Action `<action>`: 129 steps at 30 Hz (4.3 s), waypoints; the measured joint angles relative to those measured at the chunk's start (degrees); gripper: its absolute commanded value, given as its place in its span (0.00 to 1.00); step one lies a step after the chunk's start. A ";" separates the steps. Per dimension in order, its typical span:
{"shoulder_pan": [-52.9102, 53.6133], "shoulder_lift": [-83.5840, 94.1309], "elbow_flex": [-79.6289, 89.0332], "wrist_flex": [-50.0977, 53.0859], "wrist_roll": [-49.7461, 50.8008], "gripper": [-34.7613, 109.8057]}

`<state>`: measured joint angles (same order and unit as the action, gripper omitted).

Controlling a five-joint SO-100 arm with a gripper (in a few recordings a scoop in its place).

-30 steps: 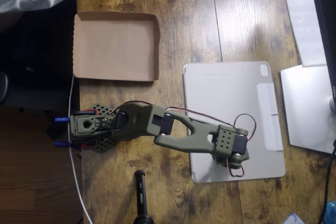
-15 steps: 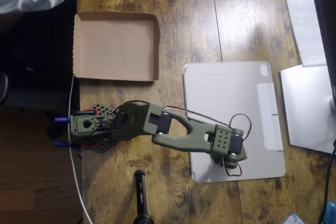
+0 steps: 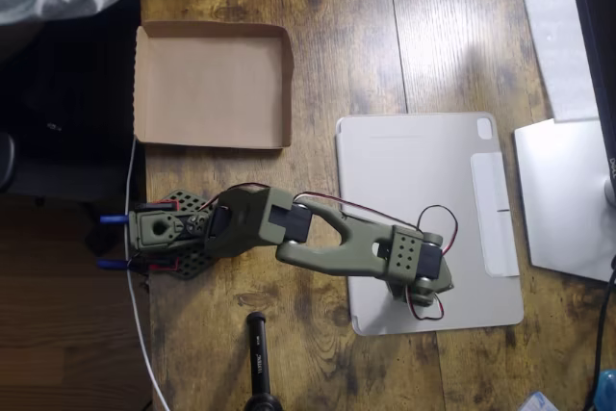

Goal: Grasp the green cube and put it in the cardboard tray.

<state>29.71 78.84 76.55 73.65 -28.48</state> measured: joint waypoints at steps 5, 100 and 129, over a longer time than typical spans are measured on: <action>-5.54 6.06 1.32 8.88 4.22 0.24; -73.92 28.56 16.52 25.66 28.83 0.37; -72.69 28.92 18.19 25.93 23.91 0.41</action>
<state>-42.98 107.75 94.75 99.58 -4.57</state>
